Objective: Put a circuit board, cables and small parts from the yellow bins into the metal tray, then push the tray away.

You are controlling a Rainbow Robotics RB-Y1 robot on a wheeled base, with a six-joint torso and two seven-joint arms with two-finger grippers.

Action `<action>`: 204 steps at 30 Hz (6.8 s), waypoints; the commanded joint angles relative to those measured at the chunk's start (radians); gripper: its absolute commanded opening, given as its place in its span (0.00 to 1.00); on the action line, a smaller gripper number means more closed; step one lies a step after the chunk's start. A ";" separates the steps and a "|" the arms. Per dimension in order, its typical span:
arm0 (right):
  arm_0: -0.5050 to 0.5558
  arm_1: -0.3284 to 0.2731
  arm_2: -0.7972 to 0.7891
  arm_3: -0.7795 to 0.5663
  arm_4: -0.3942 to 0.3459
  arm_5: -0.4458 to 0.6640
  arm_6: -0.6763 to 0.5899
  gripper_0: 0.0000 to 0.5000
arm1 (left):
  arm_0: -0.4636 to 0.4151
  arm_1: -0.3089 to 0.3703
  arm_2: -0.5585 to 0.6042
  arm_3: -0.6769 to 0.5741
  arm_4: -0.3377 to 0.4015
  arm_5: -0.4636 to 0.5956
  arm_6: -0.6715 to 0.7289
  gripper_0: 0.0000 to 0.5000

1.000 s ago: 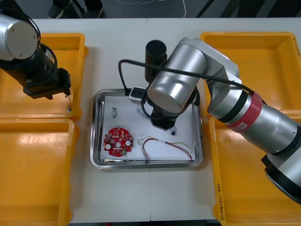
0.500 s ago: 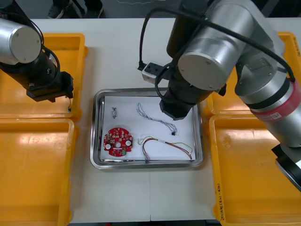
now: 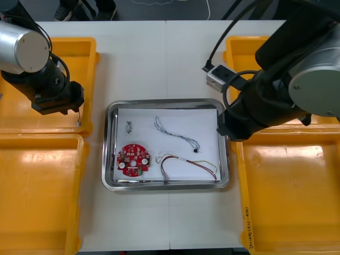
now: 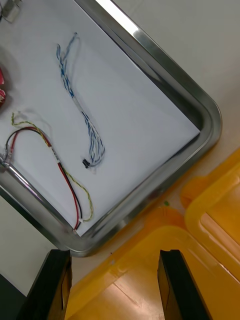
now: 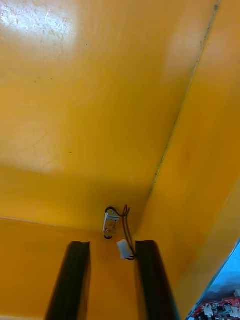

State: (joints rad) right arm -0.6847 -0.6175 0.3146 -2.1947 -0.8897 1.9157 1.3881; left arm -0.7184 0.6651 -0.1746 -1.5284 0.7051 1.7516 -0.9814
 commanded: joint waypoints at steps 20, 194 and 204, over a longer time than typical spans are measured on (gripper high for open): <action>0.356 -0.146 -0.290 -0.212 -0.008 0.004 -0.216 1.00 | 0.011 0.007 0.083 -0.053 -0.016 0.002 -0.095 0.00; 0.611 -0.139 -0.482 -0.146 0.083 -0.015 -0.132 1.00 | -0.193 0.037 0.277 0.355 -0.134 -0.038 -0.395 0.00; 0.611 -0.139 -0.482 -0.146 0.083 -0.015 -0.132 1.00 | -0.150 0.042 0.314 0.131 -0.133 0.168 -0.341 0.00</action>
State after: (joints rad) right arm -0.0866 -0.7496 -0.1342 -2.3347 -0.8003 1.9090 1.2070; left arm -0.8781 0.7007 0.1164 -1.2895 0.5710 1.8808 -1.3863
